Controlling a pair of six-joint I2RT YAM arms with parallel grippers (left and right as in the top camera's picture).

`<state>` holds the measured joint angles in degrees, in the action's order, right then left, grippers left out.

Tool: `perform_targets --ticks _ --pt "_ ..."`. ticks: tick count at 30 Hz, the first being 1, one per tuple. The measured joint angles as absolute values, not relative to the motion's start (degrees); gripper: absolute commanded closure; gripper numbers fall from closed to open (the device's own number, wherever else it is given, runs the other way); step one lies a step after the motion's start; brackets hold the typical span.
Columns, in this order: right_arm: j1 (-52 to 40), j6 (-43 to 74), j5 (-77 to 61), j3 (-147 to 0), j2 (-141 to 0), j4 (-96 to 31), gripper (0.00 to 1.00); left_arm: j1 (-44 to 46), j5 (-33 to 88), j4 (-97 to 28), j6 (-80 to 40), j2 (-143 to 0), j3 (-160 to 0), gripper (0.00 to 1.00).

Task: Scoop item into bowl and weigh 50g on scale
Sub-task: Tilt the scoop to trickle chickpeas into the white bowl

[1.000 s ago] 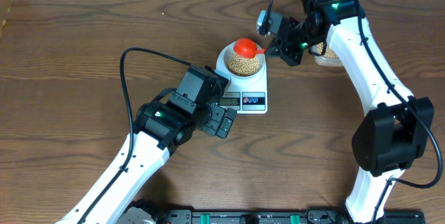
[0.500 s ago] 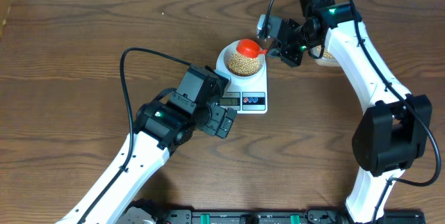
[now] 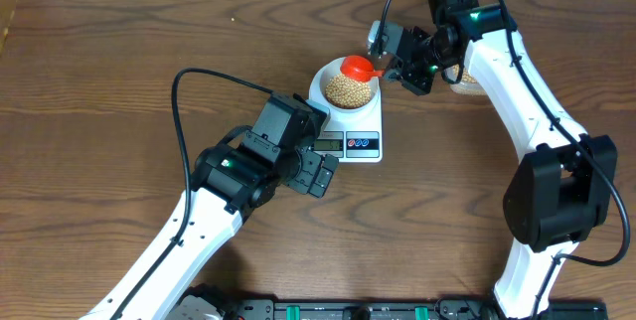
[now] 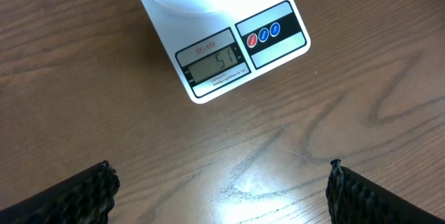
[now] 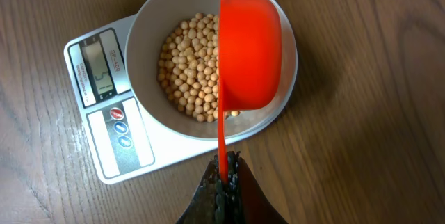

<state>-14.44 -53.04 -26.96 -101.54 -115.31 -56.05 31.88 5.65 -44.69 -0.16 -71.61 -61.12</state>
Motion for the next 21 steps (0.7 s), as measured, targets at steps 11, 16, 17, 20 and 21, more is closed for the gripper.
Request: perform_targets --ticks 11,16,17,20,21 --pt "-14.4 -53.1 -26.9 -101.5 -115.3 -54.8 0.99 31.9 5.7 -44.7 -0.2 -71.6 -61.1 0.02" --pt "-14.4 -53.2 -27.0 -101.4 -115.3 -53.6 0.99 31.9 5.6 -44.7 -0.2 -71.6 -61.1 0.02" --pt "-14.4 -53.2 -26.9 -101.4 -115.3 -53.4 0.99 31.9 5.7 -44.7 -0.2 -71.6 -61.1 0.02" --pt "-14.4 -53.2 -27.0 -101.1 -115.3 -53.3 0.99 31.9 5.6 -44.7 -0.2 -71.6 -61.1 0.02" --pt "-14.4 -53.2 -27.0 -101.0 -115.3 -53.3 0.99 31.9 5.7 -44.7 -0.2 -71.6 -61.1 0.02"
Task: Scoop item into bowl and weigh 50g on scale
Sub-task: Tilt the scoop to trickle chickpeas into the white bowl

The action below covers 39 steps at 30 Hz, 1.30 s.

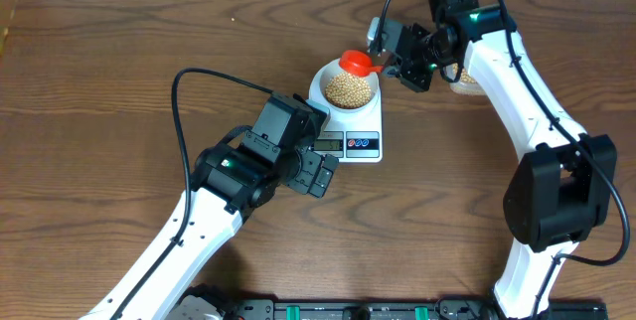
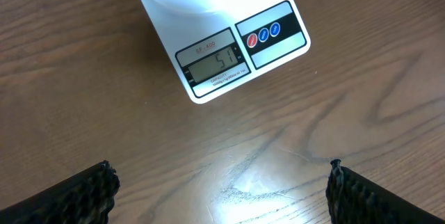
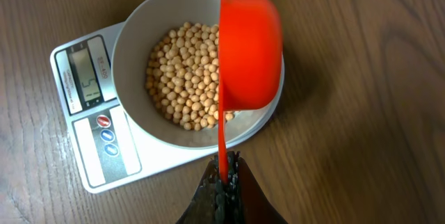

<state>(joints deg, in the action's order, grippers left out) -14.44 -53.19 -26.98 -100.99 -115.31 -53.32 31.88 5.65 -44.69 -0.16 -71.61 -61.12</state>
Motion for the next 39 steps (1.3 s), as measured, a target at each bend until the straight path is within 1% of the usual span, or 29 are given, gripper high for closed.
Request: perform_targets --ticks 9,39 --pt "-14.4 -53.2 -27.9 -98.1 -115.3 -53.3 0.99 31.9 5.6 -44.7 -0.2 -71.6 -61.1 0.02" --pt "-14.4 -53.9 -28.5 -96.3 -115.3 -50.2 0.99 31.9 5.7 -44.7 -0.2 -71.6 -61.1 0.02"
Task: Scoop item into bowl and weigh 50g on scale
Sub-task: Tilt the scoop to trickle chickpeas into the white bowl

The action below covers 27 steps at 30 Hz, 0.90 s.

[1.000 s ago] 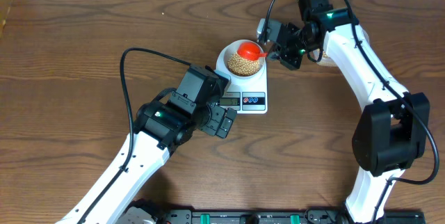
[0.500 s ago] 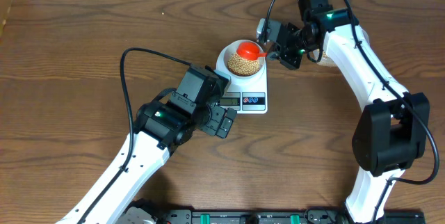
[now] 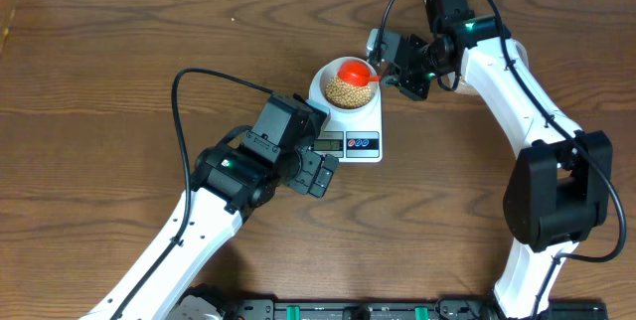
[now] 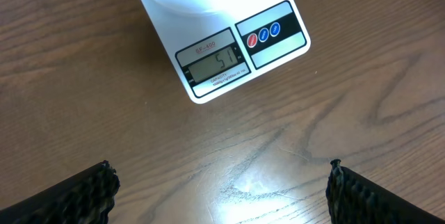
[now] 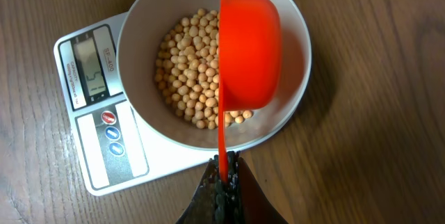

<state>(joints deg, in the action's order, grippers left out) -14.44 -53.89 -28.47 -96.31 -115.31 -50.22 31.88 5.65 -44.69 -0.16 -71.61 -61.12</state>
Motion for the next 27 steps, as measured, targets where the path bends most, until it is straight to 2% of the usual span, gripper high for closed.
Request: perform_targets --ticks 27 --pt "-14.5 -54.3 -28.2 -93.9 -115.3 -47.7 0.99 31.9 5.7 -44.7 -0.2 -71.6 -61.1 0.02"
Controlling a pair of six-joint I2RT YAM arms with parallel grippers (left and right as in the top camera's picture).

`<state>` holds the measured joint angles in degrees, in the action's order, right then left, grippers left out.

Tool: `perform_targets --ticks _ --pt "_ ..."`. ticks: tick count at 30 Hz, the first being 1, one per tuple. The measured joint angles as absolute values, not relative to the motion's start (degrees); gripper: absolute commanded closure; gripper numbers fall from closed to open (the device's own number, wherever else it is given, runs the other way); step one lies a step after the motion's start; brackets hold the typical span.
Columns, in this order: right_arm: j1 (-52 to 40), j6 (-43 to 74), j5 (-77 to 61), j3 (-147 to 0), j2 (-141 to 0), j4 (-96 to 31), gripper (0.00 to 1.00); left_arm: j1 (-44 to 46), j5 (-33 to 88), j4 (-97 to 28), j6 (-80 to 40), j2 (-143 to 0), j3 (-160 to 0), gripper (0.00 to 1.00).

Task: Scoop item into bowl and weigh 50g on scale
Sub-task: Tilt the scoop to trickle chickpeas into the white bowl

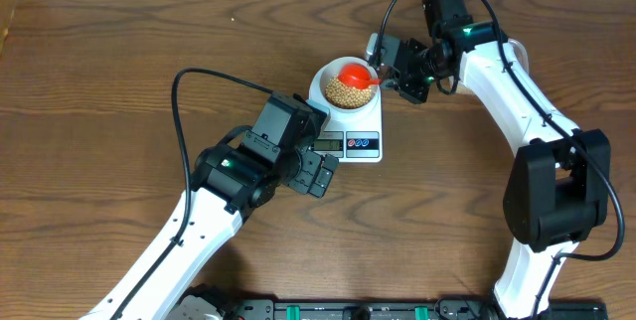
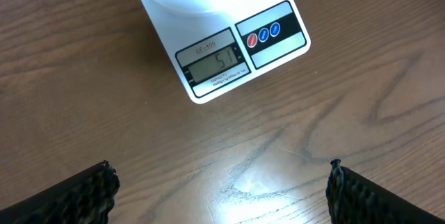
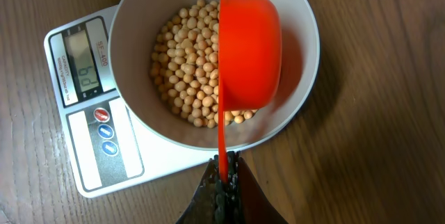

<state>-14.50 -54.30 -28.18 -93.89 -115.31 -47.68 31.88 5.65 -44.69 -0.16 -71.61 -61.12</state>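
A white bowl [image 3: 306, 50] of tan beans [image 3: 184, 78] stands on the white scale [image 3: 104, 147]. My right gripper [image 3: 224, 172] is shut on the thin handle of a red scoop [image 3: 249, 50]. The scoop hangs over the bowl's right half, turned on its side, so its inside is hidden. In the overhead view the scoop [image 1: 353, 72] covers the top of the bowl. My left gripper [image 2: 221, 189] stands open over bare wood in front of the scale [image 2: 215, 64], whose display reads 51 in the left wrist view.
The left arm's black cable [image 1: 189, 91] arcs over the table left of the scale. The right arm [image 1: 517, 91] runs down the right side. A black rail [image 1: 348, 310] lies along the front edge.
My right gripper has shifted the scoop a little further over the bowl, and the bowl looks nearer. In the right wrist view the display's digits have changed. The left gripper has not moved.
The scoop was held on its side over the bowl's right part with the scale at 51. Then it sat back near the far rim. By the last moment and now it is over the beans again. My left gripper stayed open throughout.
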Motion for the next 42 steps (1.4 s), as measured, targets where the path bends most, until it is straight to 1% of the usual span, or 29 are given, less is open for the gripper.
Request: perform_targets --ticks 10,27,42 --pt "-16.3 -54.3 -28.0 -93.9 -115.3 -48.2 0.99 31.9 5.6 -44.7 -0.2 -71.6 -61.1 0.02" --pt "-16.4 -54.2 -28.2 -93.9 -115.3 -49.3 0.99 31.9 5.7 -44.7 -0.2 -71.6 -61.1 0.02" --pt "-14.7 -51.2 -34.3 -93.9 -115.3 -48.6 0.99 31.9 5.7 -44.7 -0.2 -71.6 -61.1 0.02"
